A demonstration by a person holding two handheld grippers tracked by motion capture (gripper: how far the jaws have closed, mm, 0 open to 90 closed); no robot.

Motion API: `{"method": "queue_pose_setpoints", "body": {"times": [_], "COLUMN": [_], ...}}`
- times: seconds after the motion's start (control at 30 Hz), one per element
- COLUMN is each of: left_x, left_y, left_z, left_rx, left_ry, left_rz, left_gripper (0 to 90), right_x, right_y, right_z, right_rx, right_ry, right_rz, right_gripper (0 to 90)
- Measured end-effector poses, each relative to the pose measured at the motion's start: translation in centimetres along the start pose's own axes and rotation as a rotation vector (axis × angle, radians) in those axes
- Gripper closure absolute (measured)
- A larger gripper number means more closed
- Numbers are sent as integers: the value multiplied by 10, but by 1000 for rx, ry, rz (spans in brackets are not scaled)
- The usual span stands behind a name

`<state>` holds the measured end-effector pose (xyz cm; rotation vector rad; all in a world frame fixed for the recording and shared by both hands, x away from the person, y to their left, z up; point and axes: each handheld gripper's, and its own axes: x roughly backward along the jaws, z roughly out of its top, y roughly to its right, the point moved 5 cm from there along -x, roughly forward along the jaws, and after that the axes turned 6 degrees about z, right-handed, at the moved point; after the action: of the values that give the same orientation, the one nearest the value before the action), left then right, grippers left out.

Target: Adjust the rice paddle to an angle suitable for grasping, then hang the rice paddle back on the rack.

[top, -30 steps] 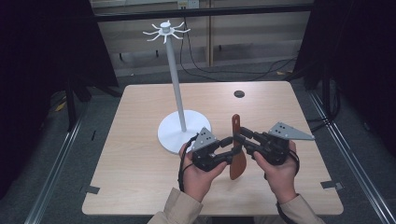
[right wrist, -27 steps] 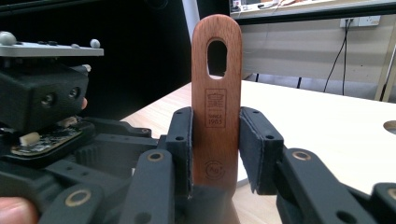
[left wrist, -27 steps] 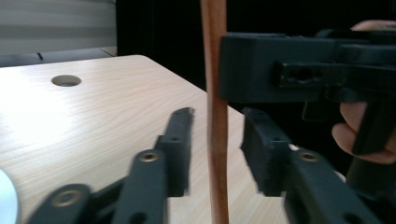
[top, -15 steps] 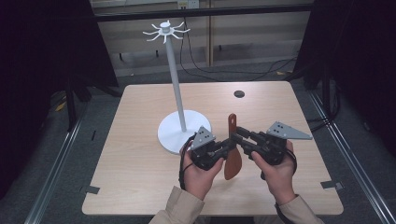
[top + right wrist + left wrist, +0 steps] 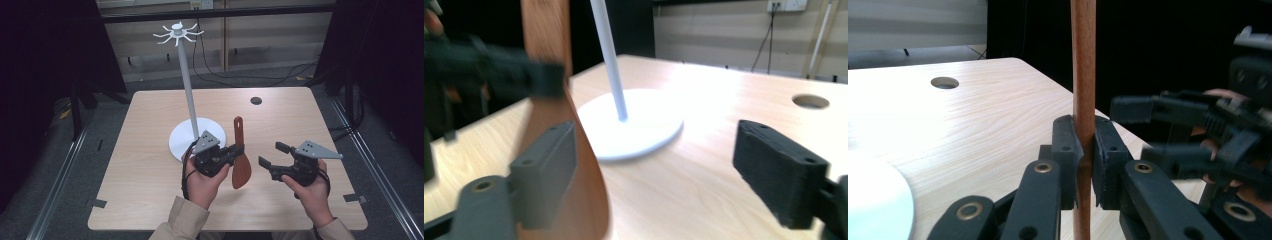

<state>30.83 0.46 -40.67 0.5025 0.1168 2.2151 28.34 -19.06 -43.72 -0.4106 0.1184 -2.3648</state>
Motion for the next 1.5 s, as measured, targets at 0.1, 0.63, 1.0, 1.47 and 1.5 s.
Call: {"method": "queue_pose_setpoints", "body": {"times": [0.1,0.63,1.0,1.47,1.5], "left_x": [2,8,13,19,20], "left_y": [-3,-10,-16,-25,-26], "left_z": [3,24,40,64,68], "left_rx": [0,-18,3,-7,-5], "left_ry": [-1,15,33,21,25], "left_rz": [5,12,18,30,31], "left_gripper": [826,826,825,826,825], "right_x": [3,9,8,9,9], "right_y": [4,17,17,20,20], "right_z": [-12,-47,-53,-55,-56], "right_rx": [9,54,58,57,51], "right_ry": [-30,-147,-168,-170,-171], "right_rz": [1,-9,-15,-9,-14], "right_gripper": [106,27,27,28,28]}}
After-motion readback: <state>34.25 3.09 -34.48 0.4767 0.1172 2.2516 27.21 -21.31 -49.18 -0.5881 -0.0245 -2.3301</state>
